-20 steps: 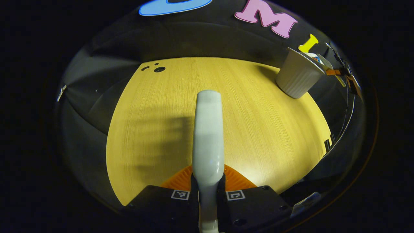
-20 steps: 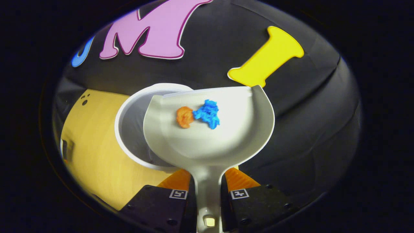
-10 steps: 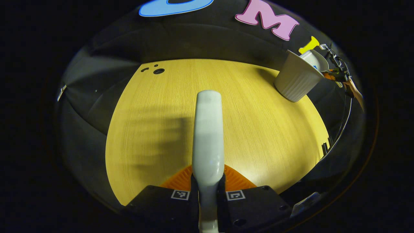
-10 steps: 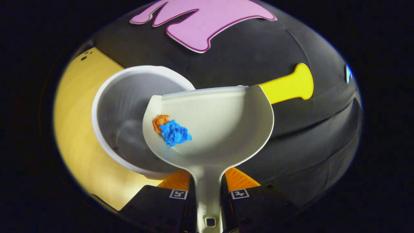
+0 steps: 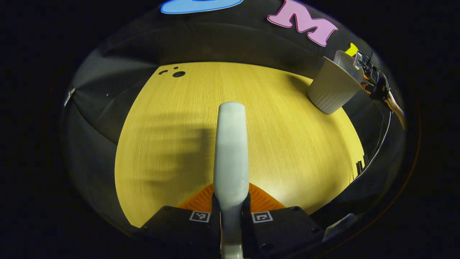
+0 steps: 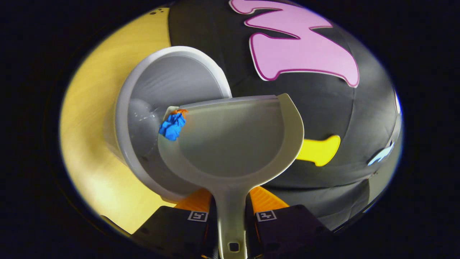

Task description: Pick up the small broom and dustpan from the desktop, sweep the trash into the dustpan with the broom, and then empty the trash into the garbage bin.

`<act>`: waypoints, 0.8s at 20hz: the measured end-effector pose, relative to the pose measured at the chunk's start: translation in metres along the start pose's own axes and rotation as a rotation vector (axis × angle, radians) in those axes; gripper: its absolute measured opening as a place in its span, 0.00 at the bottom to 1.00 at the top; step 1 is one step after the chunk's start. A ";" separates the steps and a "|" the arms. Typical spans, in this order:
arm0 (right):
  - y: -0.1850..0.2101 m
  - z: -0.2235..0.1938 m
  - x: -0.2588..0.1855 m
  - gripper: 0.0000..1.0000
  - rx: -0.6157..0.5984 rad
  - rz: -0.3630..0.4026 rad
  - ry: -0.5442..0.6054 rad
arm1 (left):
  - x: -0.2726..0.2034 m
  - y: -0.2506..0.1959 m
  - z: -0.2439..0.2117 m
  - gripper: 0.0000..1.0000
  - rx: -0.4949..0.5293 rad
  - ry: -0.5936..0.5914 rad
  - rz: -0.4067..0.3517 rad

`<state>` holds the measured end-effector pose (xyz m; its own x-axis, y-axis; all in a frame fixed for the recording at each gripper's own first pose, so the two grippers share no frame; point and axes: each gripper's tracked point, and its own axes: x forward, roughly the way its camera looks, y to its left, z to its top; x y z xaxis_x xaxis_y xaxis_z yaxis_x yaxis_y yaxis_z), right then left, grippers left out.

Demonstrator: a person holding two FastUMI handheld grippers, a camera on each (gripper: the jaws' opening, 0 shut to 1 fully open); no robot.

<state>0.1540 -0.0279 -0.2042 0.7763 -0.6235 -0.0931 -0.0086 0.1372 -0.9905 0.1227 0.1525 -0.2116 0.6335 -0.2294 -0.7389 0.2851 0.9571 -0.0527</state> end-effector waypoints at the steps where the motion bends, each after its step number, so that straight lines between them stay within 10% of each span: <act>1: -0.001 0.000 0.000 0.33 -0.038 -0.011 -0.012 | 0.000 0.000 -0.001 0.27 -0.001 0.000 -0.003; 7: -0.003 -0.007 0.002 0.33 -0.178 -0.034 -0.005 | -0.002 0.000 -0.005 0.28 -0.018 -0.016 0.007; 16: -0.001 -0.034 -0.013 0.34 0.322 0.173 0.098 | -0.015 0.007 -0.009 0.28 -0.102 -0.089 0.052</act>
<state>0.1223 -0.0466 -0.2050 0.7165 -0.6384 -0.2812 0.0762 0.4723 -0.8781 0.1086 0.1640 -0.2064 0.7083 -0.1899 -0.6799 0.1788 0.9800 -0.0874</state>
